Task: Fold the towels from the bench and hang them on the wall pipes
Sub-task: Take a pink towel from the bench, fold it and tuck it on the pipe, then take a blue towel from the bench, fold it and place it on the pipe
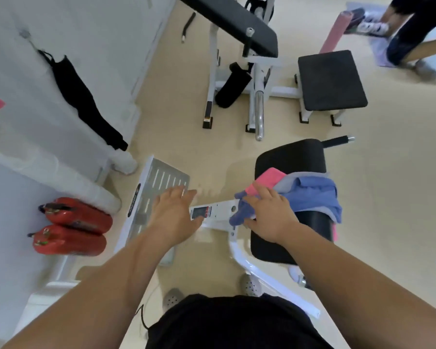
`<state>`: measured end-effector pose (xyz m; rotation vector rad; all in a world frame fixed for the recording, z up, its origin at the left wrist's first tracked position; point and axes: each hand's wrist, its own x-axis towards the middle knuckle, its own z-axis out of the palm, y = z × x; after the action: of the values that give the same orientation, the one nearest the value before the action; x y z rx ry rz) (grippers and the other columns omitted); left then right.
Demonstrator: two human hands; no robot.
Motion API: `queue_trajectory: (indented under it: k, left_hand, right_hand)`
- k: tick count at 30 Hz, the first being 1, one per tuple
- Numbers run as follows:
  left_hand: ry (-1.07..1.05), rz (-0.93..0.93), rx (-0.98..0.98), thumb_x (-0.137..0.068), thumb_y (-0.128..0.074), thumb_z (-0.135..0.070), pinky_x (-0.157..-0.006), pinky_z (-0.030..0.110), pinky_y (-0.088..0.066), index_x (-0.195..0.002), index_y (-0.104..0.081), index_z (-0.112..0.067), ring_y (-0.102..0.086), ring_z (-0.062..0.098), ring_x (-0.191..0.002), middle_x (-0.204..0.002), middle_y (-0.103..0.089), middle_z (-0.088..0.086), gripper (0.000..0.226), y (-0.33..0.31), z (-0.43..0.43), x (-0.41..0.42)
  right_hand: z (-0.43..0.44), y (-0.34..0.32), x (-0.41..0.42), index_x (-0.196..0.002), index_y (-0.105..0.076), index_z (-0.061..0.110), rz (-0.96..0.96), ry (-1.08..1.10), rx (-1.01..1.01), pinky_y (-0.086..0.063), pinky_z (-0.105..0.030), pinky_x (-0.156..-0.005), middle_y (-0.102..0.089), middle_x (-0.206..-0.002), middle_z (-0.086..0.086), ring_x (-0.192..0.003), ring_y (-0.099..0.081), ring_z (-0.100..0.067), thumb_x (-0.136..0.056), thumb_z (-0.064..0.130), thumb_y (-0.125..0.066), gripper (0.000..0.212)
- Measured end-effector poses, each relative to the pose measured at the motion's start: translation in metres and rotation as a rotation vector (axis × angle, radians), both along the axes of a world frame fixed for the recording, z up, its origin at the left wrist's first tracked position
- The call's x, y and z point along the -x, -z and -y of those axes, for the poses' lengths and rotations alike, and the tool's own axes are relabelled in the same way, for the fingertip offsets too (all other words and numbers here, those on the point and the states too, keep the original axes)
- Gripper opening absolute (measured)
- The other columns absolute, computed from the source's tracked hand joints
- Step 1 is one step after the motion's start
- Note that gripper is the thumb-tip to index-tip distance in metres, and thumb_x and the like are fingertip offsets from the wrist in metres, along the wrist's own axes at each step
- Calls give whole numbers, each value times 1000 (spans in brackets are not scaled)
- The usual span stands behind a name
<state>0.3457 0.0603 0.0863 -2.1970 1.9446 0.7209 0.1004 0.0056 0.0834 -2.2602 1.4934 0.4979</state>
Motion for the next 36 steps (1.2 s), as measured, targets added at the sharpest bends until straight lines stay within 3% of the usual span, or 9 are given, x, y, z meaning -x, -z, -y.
queue_trajectory:
  k: [5,9,14,17,22,24,29,32,36]
  left_hand:
    - [19,-84,-93,-90,-63,-52,-118,41,-30,-155,-34,-29,-31,27,-147,-160,-35,4,75,10,32,111]
    - [-17,-189,-165,-83,-64,-59,-107,41,-44,-148,-45,-27,-51,28,-131,-143,-55,4,75,18,50,167]
    - [9,-204,-288,-92,-64,-46,-108,36,-41,-151,-42,-25,-48,25,-136,-151,-50,2,66,34,71,204]
    - [-15,-231,-346,-94,-64,-42,-103,34,-42,-147,-47,-22,-51,26,-132,-146,-54,5,59,54,84,217]
    - [-65,-292,-416,-96,-62,-42,-95,29,-39,-149,-44,-20,-51,25,-133,-150,-51,5,61,89,104,232]
    - [-135,-357,-420,-96,-62,-39,-90,28,-38,-148,-46,-22,-55,24,-126,-144,-55,4,56,100,111,235]
    - [-336,-551,-401,-100,-59,-26,-68,25,-41,-108,-63,-23,-55,12,-81,-89,-61,-4,9,119,129,251]
    - [-406,-540,-369,-98,-62,-21,-70,30,-44,-107,-67,-17,-56,16,-78,-88,-63,0,11,125,133,258]
    - [-417,-528,-318,-96,-63,-17,-67,31,-39,-80,-65,-18,-50,19,-72,-77,-59,2,16,125,133,259]
  right_hand:
    - [17,30,115,-155,-30,34,-14,79,-71,-18,-50,-122,-6,-169,-6,-153,-13,-33,-95,49,-54,66]
    - [36,54,168,-158,-22,35,4,189,-80,-16,-53,-123,0,-170,-4,-155,-8,-33,-97,53,-50,69]
    - [48,92,187,-159,8,38,0,222,-70,3,-59,-123,24,-167,-5,-154,19,-37,-100,63,-33,76]
    - [41,119,195,-156,19,39,-6,247,-100,4,-63,-122,33,-163,-3,-151,25,-38,-98,67,-31,82]
    - [29,146,194,-159,6,40,91,332,21,-5,-66,-121,18,-168,-7,-153,15,-43,-92,67,-48,91]
    - [29,150,194,-157,9,43,112,329,22,-4,-65,-122,21,-168,-7,-152,19,-42,-91,67,-50,92]
    - [34,156,199,-147,30,48,117,328,-28,5,-61,-123,35,-162,-2,-149,32,-37,-92,69,-45,95]
    - [38,153,199,-148,30,48,106,316,-62,6,-61,-122,39,-161,-1,-148,34,-37,-92,71,-44,95]
    - [36,157,200,-151,23,49,145,333,-48,7,-62,-122,35,-163,-1,-148,33,-36,-91,70,-48,96]
